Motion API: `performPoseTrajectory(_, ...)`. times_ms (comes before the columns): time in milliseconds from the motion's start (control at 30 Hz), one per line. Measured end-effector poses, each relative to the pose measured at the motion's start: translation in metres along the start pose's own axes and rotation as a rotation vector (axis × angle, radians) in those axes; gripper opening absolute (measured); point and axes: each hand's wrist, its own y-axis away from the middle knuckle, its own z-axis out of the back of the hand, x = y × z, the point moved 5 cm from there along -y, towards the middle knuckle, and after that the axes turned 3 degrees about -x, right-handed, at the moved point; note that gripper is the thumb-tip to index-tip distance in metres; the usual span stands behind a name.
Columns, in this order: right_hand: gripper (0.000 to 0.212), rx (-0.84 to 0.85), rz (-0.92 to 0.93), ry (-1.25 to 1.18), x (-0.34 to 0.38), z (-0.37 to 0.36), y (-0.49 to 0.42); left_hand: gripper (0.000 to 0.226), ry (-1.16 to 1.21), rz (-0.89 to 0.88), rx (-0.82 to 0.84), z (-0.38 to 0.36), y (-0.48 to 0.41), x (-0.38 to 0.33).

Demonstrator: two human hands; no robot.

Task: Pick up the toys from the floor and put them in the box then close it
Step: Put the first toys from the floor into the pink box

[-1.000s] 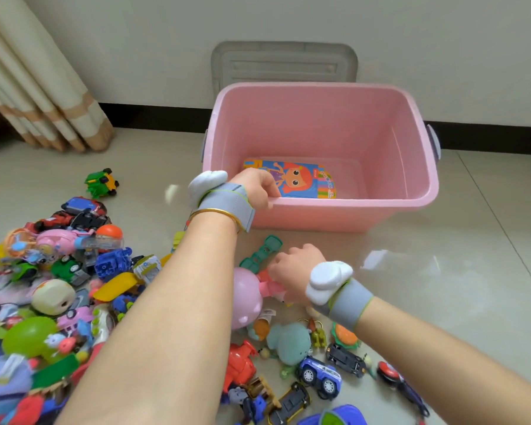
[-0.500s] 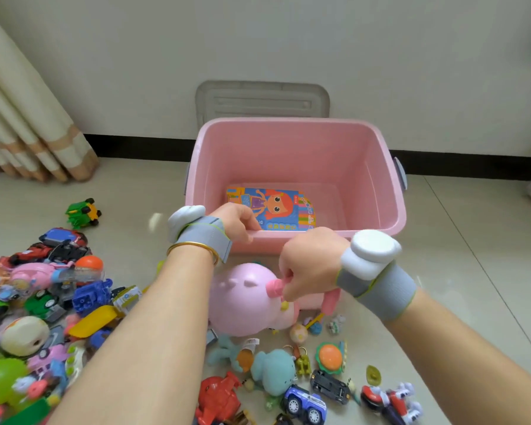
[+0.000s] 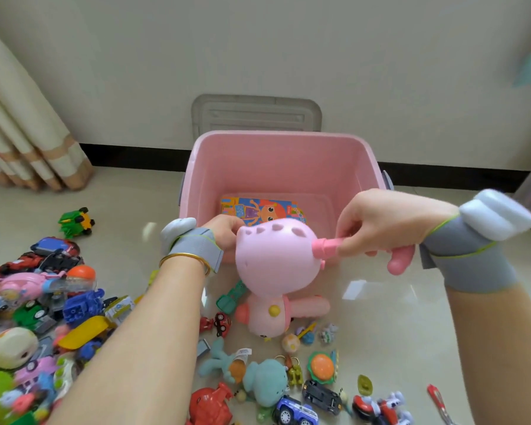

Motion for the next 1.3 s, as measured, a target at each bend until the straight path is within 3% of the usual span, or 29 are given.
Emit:
performPoseTrajectory(167, 0.06, -0.147, -0.019, -0.069, -0.011, 0.013, -0.004, 0.019, -0.019, -0.01, 0.055, -0.001, 0.002, 0.0)
performPoseTrajectory(267, 0.058, -0.295, -0.05, 0.006, -0.018, 0.013, -0.023, 0.031, -0.081, -0.011, 0.087, -0.001, -0.002, 0.001)
performPoseTrajectory(367, 0.039, -0.354, -0.095, -0.064, -0.029, 0.003, -0.052, 0.028, -0.091, -0.006, 0.08, -0.002, -0.005, 0.005)
performPoseTrajectory(533, 0.018, -0.424, -0.163, -0.065, -0.044, -0.012, -0.085, 0.049, -0.072, 0.014, 0.159, -0.008, -0.004, 0.004)
performPoseTrajectory(600, 0.005, -0.403, -0.173, -0.105, -0.045, -0.017, -0.092, 0.047, -0.083, 0.01, 0.171, -0.008, -0.004, 0.004)
performPoseTrajectory(767, 0.031, -0.295, -0.115, -0.363, -0.041, -0.033, -0.1, 0.042, -0.101, -0.003, 0.157, -0.009, -0.007, 0.005)
performPoseTrajectory(867, 0.025, -0.231, -0.054, -0.288, -0.04, -0.04, -0.1, 0.041, -0.072, -0.008, 0.138, -0.009, -0.01, 0.004)
performPoseTrajectory(1100, 0.022, -0.761, -0.087, -0.286, -0.047, 0.006, -0.102, 0.042, -0.105, 0.017, 0.171, -0.013, -0.012, 0.01)
performPoseTrajectory(1300, 0.007, -0.683, -0.201, -0.162, -0.05, 0.004, -0.131, 0.044, -0.085, 0.036, 0.314, -0.023, -0.003, 0.016)
